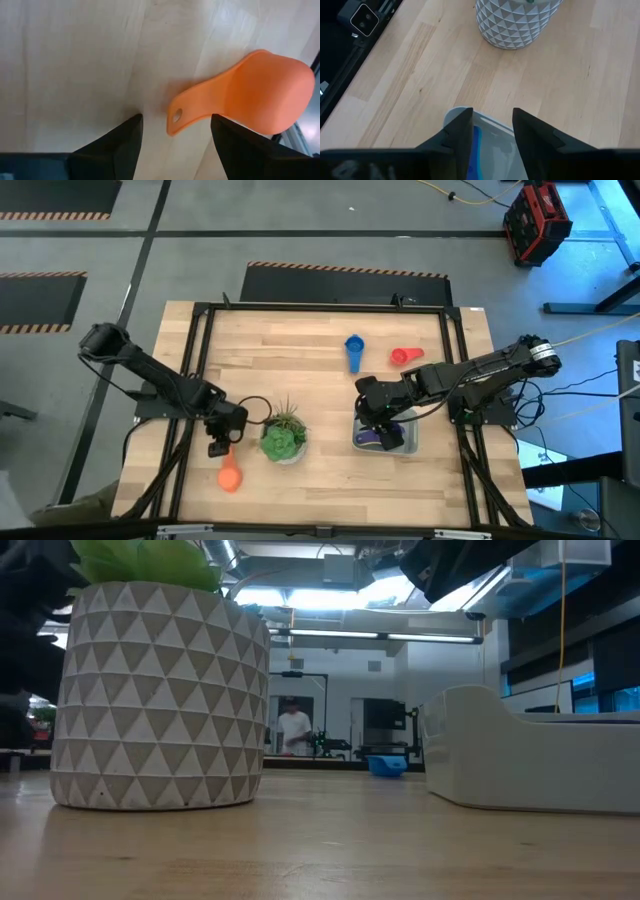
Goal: Nest measuring cups in basket
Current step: Stack the orange measuring cup on top the blue measuring cup in the grey bin
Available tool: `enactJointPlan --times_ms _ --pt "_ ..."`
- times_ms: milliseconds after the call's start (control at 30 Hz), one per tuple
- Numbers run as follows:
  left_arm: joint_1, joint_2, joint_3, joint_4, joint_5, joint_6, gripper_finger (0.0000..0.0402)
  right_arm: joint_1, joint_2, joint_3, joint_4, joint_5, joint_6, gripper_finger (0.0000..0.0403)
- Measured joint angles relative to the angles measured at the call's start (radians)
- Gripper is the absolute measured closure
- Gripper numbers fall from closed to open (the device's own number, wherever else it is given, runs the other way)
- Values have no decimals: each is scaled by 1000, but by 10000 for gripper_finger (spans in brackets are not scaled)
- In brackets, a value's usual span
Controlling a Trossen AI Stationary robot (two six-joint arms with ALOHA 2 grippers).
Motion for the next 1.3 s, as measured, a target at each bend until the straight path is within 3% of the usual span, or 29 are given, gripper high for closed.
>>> enactJointPlan --times_ms 567,867,1300 --pt "19 2 -7 64 51 0 174 0 0 0 0 0 0 260" --pt "4 2 -6 58 -64 -26 174 0 0 0 0 0 0 260" --pt "-17 5 -5 62 -30 -17 189 0 0 0 0 0 0 260"
